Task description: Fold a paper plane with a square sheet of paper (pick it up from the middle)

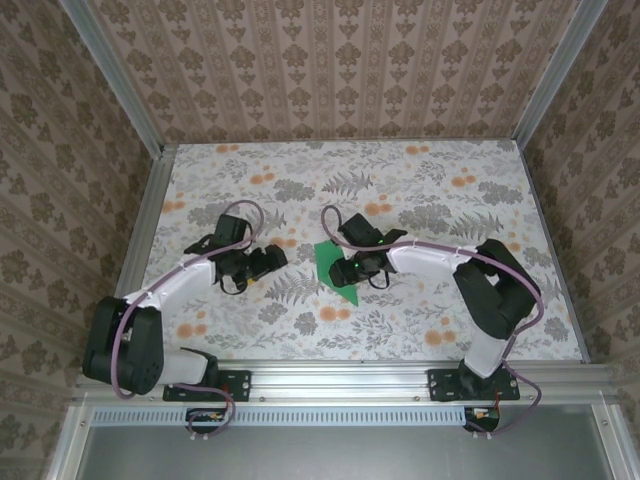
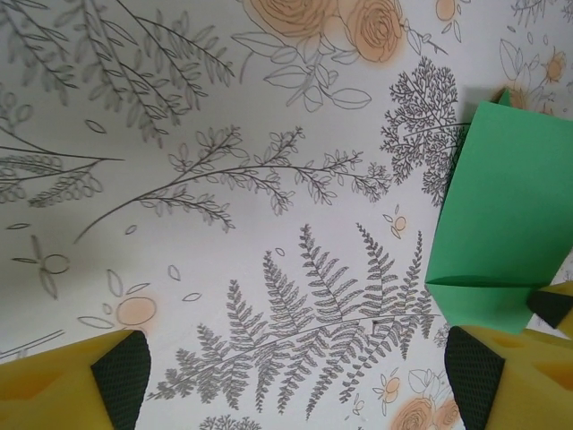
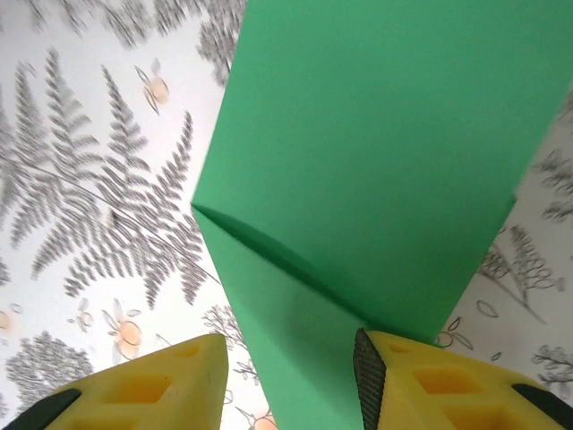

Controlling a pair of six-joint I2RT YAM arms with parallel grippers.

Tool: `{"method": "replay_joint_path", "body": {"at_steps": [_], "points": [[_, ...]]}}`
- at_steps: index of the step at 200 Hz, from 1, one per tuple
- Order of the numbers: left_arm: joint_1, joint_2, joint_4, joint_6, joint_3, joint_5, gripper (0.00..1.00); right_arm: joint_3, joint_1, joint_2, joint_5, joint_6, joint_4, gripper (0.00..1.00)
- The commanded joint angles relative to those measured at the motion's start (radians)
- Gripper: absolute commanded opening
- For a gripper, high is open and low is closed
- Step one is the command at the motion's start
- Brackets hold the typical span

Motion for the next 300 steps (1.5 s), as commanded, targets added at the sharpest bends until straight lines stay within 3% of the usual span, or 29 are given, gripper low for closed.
{"method": "replay_joint_path", "body": {"at_steps": [1, 95, 144, 216, 243, 300], "points": [[-0.030, 0.020, 0.029, -0.039, 0.035, -0.006, 0.88, 0.004, -0.005, -0.037, 0.034, 0.053, 0.049, 0.44], [-0.171, 0.124, 0.136, -0.118, 0.060, 0.019, 0.84, 0.026, -0.026, 0.033, 0.105, 0.101, 0.050, 0.36], [-0.215, 0.199, 0.242, -0.164, 0.072, 0.082, 0.76, -0.017, -0.081, 0.061, 0.019, 0.138, 0.116, 0.34], [-0.265, 0.296, 0.344, -0.234, 0.103, 0.130, 0.67, -0.036, -0.123, 0.098, -0.009, 0.172, 0.133, 0.22], [-0.278, 0.332, 0.403, -0.257, 0.113, 0.162, 0.66, -0.046, -0.131, 0.102, -0.029, 0.179, 0.147, 0.21], [-0.296, 0.383, 0.556, -0.283, 0.110, 0.220, 0.54, -0.051, -0.145, 0.106, -0.065, 0.189, 0.159, 0.22]]}}
